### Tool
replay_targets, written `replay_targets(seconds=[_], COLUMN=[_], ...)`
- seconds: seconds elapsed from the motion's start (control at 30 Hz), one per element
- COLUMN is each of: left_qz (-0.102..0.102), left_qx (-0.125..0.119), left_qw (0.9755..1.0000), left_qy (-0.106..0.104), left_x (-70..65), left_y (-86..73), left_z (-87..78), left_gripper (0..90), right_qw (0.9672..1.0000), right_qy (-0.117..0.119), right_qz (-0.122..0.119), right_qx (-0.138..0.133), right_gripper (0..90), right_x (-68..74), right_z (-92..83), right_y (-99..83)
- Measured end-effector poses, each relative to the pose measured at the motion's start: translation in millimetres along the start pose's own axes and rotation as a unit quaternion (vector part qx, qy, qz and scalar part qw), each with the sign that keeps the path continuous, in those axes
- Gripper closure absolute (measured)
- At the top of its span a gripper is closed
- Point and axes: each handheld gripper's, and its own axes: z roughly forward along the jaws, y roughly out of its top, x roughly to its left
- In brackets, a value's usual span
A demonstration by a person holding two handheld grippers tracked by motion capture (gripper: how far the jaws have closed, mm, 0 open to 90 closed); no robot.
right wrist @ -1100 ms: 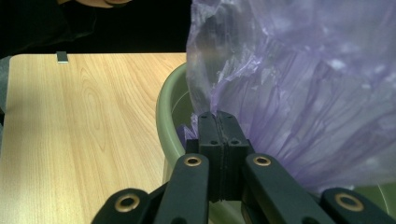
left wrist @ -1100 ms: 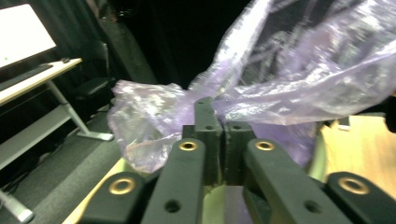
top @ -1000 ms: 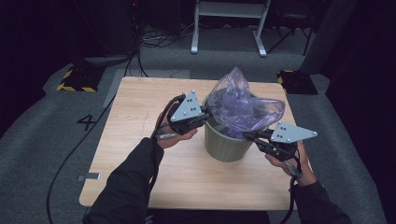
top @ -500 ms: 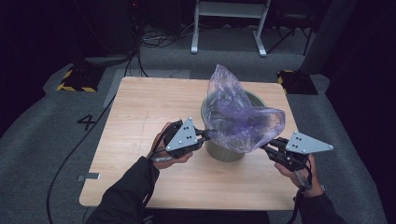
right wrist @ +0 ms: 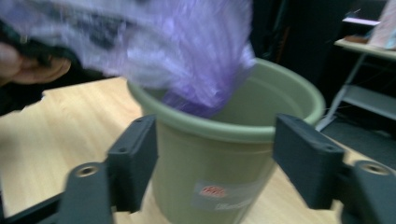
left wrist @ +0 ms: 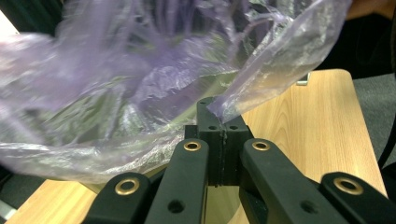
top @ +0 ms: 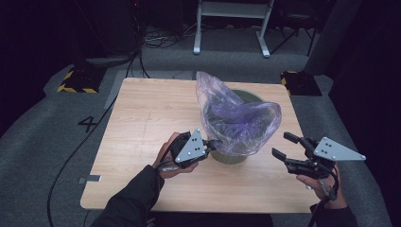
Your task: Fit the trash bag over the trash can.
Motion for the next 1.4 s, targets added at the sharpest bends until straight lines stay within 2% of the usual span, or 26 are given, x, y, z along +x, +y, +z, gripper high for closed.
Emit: replay_targets(seconds=[0.1, 0.23, 0.4, 0.47, 0.57, 0.7, 0.8, 0.87, 0.9, 0.97, 1.03, 1.07, 1.1, 1.23, 1.33, 1.4], left_qz=[0.003, 0.006, 0.013, 0.019, 0.016, 0.022, 0.027, 0.028, 0.028, 0.025, 0.023, 0.022, 0.023, 0.022, 0.019, 0.018], left_qx=[0.003, 0.009, 0.014, 0.018, 0.020, 0.027, 0.037, 0.041, 0.041, 0.043, 0.044, 0.046, 0.047, 0.050, 0.050, 0.051], left_qw=[1.0000, 0.9999, 0.9998, 0.9996, 0.9996, 0.9993, 0.9990, 0.9988, 0.9987, 0.9987, 0.9987, 0.9987, 0.9986, 0.9985, 0.9985, 0.9985], left_qy=[-0.003, -0.007, -0.009, -0.011, -0.011, -0.009, -0.006, -0.007, -0.008, -0.008, -0.008, -0.009, -0.009, -0.010, -0.009, -0.008], left_x=[-2.3, -4.5, -8.8, -10.0, -11.8, -14.5, -18.1, -20.0, -20.4, -21.0, -21.5, -21.5, -21.8, -23.2, -25.7, -26.9], left_y=[0.0, 0.1, 0.3, 0.6, 0.6, -0.6, -2.4, -3.6, -4.1, -5.0, -5.8, -6.2, -6.3, -7.9, -10.7, -12.6], left_z=[3.2, 6.7, 11.3, 13.3, 15.2, 18.8, 22.6, 25.0, 26.0, 28.2, 30.0, 31.1, 31.4, 34.5, 37.7, 39.1], left_gripper=[89.6, 89.6, 89.7, 89.6, 89.7, 89.7, 89.7, 89.6, 89.7, 89.7, 89.7, 89.7, 89.6, 89.6, 89.4, 85.5], right_qw=[0.9998, 0.9996, 0.9993, 0.9992, 0.9987, 0.9980, 0.9985, 0.9991, 0.9994, 0.9995, 0.9997, 0.9996, 0.9997, 0.9998, 0.9999, 0.9998], right_qy=[-0.009, -0.011, 0.003, 0.014, 0.031, 0.050, 0.045, 0.035, 0.028, 0.025, 0.020, 0.023, 0.019, 0.015, 0.011, 0.011], right_qz=[0.002, 0.000, 0.001, 0.001, 0.005, 0.005, 0.010, 0.013, 0.017, 0.019, 0.017, 0.017, 0.015, 0.014, 0.010, 0.011], right_qx=[-0.018, -0.028, -0.036, -0.038, -0.041, -0.040, -0.030, -0.021, -0.012, -0.003, -0.001, 0.000, 0.001, 0.006, 0.004, 0.009], right_gripper=[26.7, 24.2, 22.2, 22.2, 22.2, 21.9, 23.1, 27.4, 35.0, 41.1, 56.8, 58.7, 66.4, 69.0, 82.3, 87.4], right_x=[1.4, 8.1, 21.7, 27.9, 36.5, 46.5, 49.5, 50.7, 50.9, 51.6, 52.0, 51.7, 51.5, 49.3, 47.5, 45.6], right_z=[-8.9, -10.8, -3.1, 2.0, 11.0, 20.9, 25.9, 29.9, 32.4, 36.1, 37.0, 37.8, 38.6, 40.2, 38.6, 37.8], right_y=[11.4, 25.1, 41.0, 47.9, 56.5, 61.8, 60.8, 57.5, 54.5, 49.7, 45.8, 43.8, 41.7, 37.0, 32.5, 28.4])
